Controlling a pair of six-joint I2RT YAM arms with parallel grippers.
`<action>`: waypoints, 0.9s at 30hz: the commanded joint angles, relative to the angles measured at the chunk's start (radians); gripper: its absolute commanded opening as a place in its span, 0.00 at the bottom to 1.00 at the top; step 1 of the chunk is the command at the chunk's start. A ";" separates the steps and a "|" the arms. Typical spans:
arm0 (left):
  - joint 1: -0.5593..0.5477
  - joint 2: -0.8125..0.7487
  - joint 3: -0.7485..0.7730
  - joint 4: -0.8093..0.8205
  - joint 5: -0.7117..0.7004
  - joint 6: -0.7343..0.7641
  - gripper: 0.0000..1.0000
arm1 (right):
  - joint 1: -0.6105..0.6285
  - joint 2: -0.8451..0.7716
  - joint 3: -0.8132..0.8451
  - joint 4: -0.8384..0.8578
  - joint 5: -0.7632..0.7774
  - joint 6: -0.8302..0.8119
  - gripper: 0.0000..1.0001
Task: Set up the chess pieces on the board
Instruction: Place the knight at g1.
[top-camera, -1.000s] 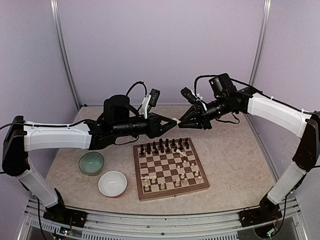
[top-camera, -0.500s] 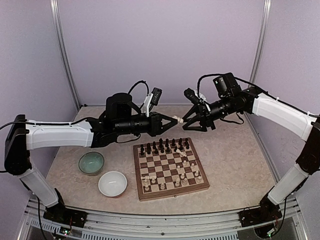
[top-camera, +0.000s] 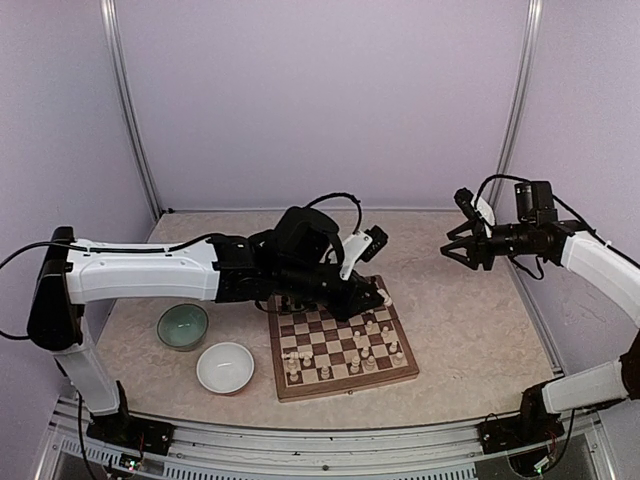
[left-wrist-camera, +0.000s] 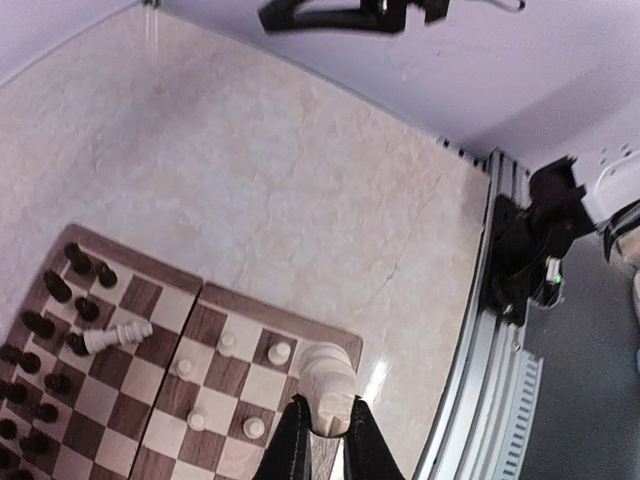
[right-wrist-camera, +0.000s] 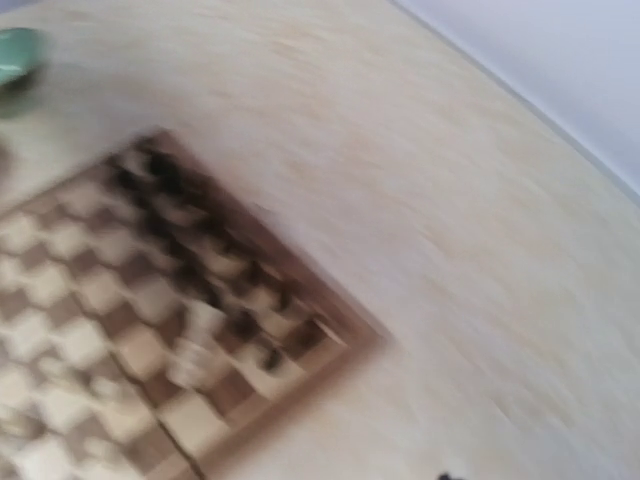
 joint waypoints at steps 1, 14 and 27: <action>-0.040 0.069 0.067 -0.254 -0.080 0.077 0.09 | -0.036 -0.026 -0.060 0.141 0.079 0.023 0.50; -0.121 0.270 0.261 -0.414 -0.123 0.130 0.09 | -0.036 -0.029 -0.100 0.143 0.054 0.003 0.50; -0.154 0.435 0.449 -0.567 -0.208 0.180 0.11 | -0.036 -0.034 -0.103 0.126 0.030 -0.013 0.50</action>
